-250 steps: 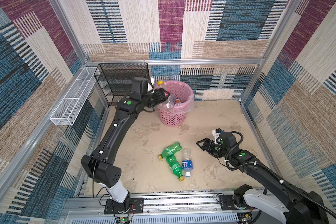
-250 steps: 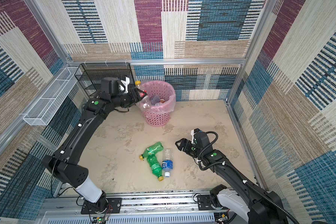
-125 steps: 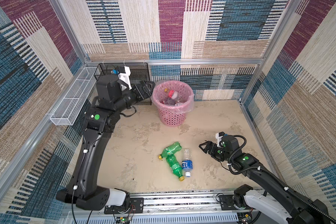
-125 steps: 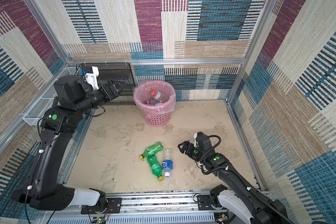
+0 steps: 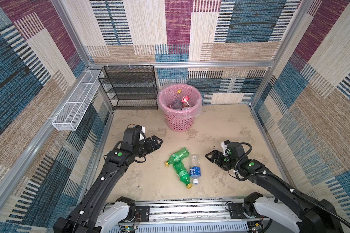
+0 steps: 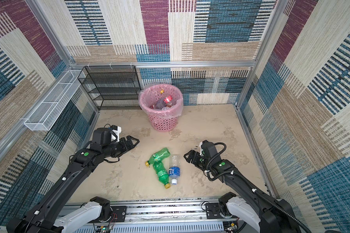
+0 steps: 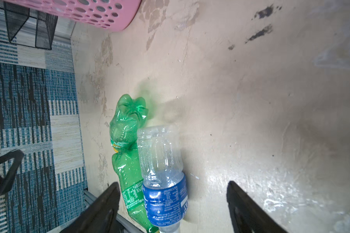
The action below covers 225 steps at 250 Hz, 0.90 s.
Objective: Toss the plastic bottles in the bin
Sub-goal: 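Open the left gripper to drop the bottle, then draw it back toward the cluster, then lower the right gripper and close it around the blue-label water bottle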
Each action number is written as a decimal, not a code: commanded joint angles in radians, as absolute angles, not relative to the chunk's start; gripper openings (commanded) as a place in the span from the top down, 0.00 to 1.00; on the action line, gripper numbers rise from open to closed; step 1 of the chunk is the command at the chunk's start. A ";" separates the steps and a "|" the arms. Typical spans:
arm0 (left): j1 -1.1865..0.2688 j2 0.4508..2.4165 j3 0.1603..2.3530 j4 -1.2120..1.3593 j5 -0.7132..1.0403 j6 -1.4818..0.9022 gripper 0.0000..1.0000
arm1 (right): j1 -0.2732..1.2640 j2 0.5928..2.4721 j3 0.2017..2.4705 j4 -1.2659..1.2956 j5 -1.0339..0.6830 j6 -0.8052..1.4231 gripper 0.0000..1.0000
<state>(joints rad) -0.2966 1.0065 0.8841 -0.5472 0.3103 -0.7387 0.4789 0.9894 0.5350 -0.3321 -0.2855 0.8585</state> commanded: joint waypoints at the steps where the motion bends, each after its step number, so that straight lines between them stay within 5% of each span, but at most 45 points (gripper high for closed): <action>1: -0.296 0.984 0.799 -0.472 0.366 -0.796 0.15 | 0.521 1.013 0.537 -0.289 -0.294 0.871 0.16; 225: -0.295 0.923 0.617 -0.426 0.430 -0.858 0.17 | 0.681 1.210 0.566 -0.155 -0.298 0.903 0.13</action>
